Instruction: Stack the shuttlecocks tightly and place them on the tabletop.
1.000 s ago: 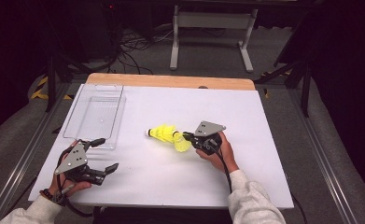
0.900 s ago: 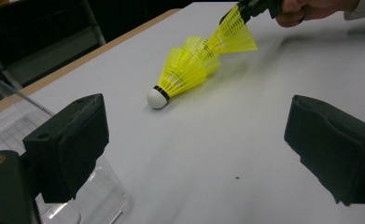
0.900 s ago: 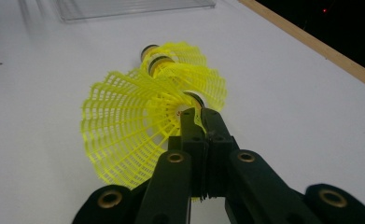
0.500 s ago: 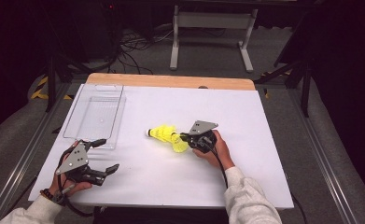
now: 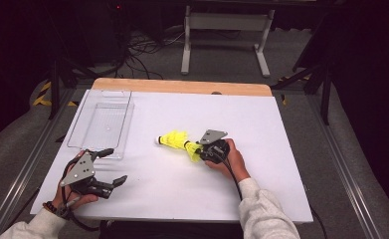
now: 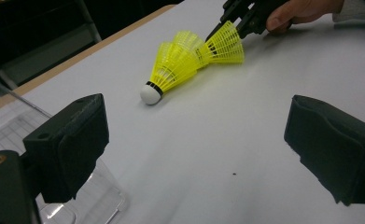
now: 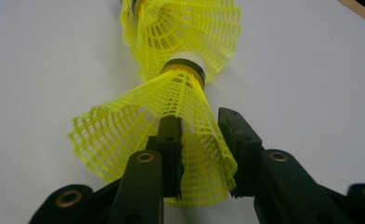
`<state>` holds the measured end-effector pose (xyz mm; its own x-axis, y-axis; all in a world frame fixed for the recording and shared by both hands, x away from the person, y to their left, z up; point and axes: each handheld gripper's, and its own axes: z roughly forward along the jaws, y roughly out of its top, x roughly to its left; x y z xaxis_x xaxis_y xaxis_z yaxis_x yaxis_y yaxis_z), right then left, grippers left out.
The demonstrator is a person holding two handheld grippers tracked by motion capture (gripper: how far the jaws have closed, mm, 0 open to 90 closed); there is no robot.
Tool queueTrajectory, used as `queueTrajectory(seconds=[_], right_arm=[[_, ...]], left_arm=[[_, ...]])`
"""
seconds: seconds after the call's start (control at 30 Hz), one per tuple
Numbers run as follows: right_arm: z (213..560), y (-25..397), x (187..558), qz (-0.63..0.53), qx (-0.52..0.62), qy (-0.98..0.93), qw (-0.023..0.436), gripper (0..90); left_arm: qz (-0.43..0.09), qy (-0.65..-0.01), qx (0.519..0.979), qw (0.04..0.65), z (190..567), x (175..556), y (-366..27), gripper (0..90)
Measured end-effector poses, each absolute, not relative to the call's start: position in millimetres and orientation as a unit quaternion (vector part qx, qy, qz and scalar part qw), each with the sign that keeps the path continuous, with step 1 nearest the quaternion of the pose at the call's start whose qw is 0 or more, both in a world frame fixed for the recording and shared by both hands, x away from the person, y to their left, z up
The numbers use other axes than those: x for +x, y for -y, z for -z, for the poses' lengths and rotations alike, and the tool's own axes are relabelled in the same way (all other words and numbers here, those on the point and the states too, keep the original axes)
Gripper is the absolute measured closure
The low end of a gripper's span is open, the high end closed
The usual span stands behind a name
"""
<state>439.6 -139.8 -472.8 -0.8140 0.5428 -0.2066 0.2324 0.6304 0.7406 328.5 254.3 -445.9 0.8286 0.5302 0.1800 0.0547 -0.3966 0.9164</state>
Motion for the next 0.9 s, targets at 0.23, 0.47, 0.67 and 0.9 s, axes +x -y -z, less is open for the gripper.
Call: queueTrajectory(seconds=[0.23, 0.47, 0.67, 0.9], right_arm=[[471.4, 139.5, 438.2, -0.366, 0.220, -0.878, 0.218, 61.7], [469.7, 138.2, 435.7, -0.373, 0.202, -0.883, 0.199, 85.5], [465.8, 135.3, 431.3, -0.384, 0.178, -0.886, 0.191, 88.0], [459.5, 135.3, 433.6, -0.382, 0.160, -0.884, 0.215, 87.8]], left_arm=[[-0.229, -0.182, 0.804, 0.518, 446.2, 328.6, -253.8, 7.5], [-0.229, -0.181, 0.807, 0.514, 446.3, 328.8, -253.4, 7.6], [-0.229, -0.182, 0.806, 0.515, 446.5, 328.9, -253.6, 7.7], [-0.227, -0.180, 0.805, 0.517, 446.4, 328.6, -252.6, 7.8]])
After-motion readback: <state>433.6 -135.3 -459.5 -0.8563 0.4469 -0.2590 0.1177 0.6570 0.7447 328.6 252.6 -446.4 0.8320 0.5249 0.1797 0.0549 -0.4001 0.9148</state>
